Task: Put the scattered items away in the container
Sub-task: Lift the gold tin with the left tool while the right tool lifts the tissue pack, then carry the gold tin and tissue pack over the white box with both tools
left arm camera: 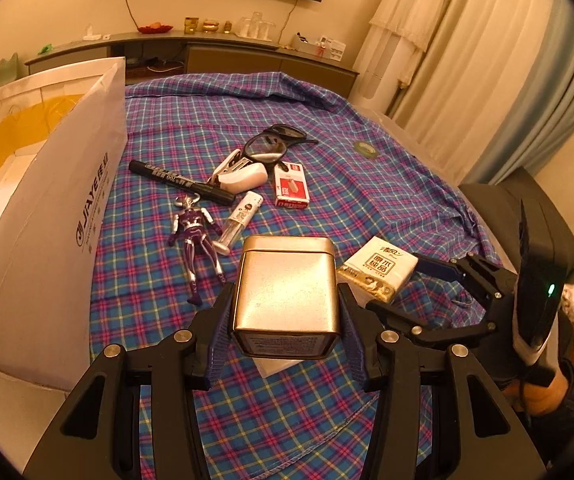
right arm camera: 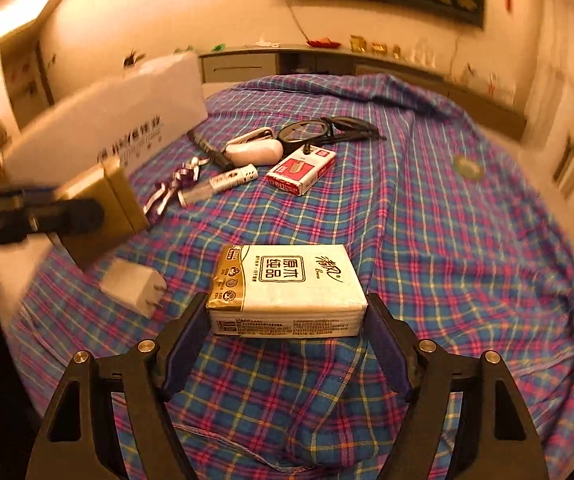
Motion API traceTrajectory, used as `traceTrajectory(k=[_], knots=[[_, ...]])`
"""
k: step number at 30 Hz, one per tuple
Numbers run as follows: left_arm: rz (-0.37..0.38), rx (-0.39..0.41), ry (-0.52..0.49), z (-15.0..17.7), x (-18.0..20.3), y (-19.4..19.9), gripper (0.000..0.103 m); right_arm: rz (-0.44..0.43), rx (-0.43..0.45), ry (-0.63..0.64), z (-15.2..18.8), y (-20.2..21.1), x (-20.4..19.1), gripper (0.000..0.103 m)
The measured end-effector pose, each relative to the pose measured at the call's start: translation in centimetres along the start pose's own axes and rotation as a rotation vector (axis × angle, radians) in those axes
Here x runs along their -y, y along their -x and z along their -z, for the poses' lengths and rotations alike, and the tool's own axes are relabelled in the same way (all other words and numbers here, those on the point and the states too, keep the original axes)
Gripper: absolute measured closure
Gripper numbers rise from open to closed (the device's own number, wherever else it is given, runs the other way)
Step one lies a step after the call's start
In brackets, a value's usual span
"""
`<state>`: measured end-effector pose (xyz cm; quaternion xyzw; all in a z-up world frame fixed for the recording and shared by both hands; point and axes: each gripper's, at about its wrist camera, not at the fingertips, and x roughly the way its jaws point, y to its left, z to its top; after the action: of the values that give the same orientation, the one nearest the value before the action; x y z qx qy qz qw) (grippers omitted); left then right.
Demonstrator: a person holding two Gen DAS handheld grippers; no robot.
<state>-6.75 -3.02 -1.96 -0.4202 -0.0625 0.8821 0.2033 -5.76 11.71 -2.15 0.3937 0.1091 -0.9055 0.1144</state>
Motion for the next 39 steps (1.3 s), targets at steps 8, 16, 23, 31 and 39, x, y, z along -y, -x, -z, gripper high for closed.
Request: traceTrajectory(k=[8,16,23,31,39], knots=[[0.017,0.008,0.011,0.4,-0.7,0.4,0.052,0.248,0.056,0.363,1.0,-0.2,-5.6,0.026],[0.022,0.022,0.019,0.2,-0.8,1.1,0.052,0.212,0.099,0.333,-0.1,1.6,-5.8,0.028],[-0.011,0.014,0.025,-0.2,-0.7,2.4,0.052,0.113,0.095,0.241,-1.0,3.3,-5.2,0.028],[-0.037,0.007,0.033,-0.5,-0.7,4.1,0.052,0.019,0.120,0.167,-3.0,6.1,-5.5,0.028],[-0.027,0.032,0.048,-1.5,-1.2,6.5,0.052,-0.050,0.139,0.145,-5.8,8.5,-6.1,0.028]])
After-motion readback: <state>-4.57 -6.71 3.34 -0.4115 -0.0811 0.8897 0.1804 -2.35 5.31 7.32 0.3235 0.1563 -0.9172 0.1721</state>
